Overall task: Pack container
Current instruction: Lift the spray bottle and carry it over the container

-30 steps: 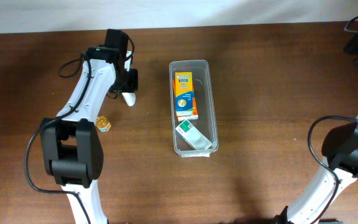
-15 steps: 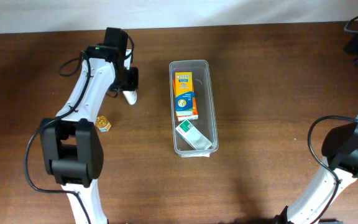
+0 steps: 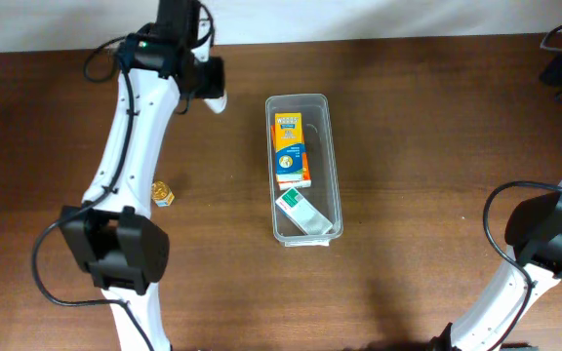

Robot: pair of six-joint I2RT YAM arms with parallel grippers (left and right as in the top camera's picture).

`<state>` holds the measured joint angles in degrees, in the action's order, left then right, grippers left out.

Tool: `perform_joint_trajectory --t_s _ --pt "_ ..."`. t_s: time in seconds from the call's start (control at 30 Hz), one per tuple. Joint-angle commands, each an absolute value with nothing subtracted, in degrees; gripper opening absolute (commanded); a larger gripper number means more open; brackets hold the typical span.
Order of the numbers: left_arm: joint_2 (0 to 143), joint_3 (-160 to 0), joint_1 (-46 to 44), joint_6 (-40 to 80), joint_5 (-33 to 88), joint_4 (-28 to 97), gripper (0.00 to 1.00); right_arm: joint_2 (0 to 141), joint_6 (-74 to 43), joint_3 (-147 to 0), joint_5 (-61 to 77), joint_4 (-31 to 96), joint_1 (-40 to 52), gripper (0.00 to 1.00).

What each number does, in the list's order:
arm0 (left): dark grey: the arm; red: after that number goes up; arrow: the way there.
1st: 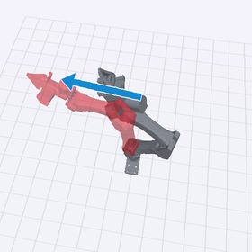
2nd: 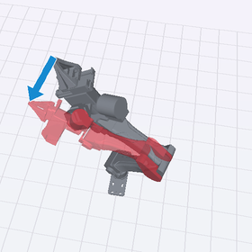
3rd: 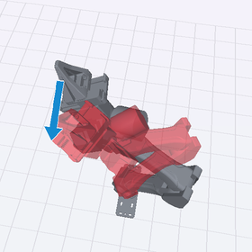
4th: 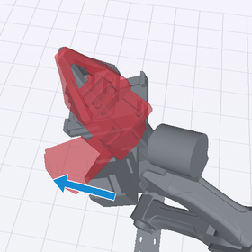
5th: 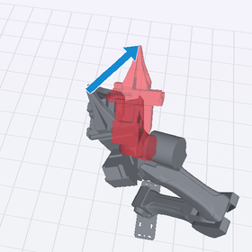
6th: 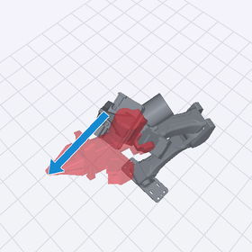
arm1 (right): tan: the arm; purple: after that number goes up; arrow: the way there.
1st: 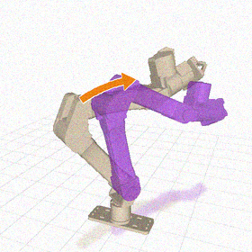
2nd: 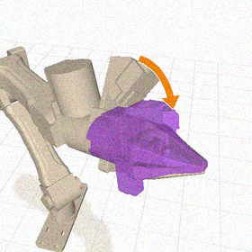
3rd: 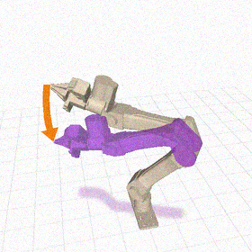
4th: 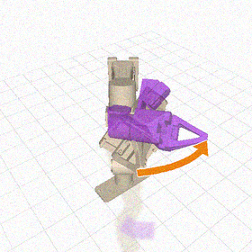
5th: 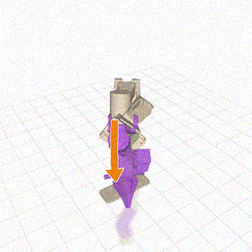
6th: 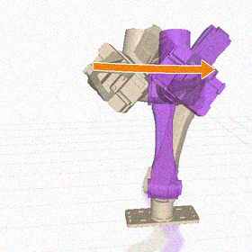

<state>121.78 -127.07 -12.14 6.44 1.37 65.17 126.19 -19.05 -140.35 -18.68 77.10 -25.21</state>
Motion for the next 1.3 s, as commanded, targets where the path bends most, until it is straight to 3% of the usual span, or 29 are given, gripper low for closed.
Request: perform_joint_trajectory --t_s 0.0,0.47,1.27 --pt "121.9 -133.2 -17.1 6.2 2.9 65.8 0.15 126.6 -18.9 -140.0 -19.7 77.1 -25.5 0.98" --pt "122.1 -135.1 -31.3 10.7 2.6 65.8 0.15 126.6 -18.9 -140.0 -19.7 77.1 -25.5 0.98" --pt "131.5 -135.0 -32.6 24.0 2.6 67.9 0.16 126.7 -18.9 -140.0 -19.7 77.1 -25.5 0.98"
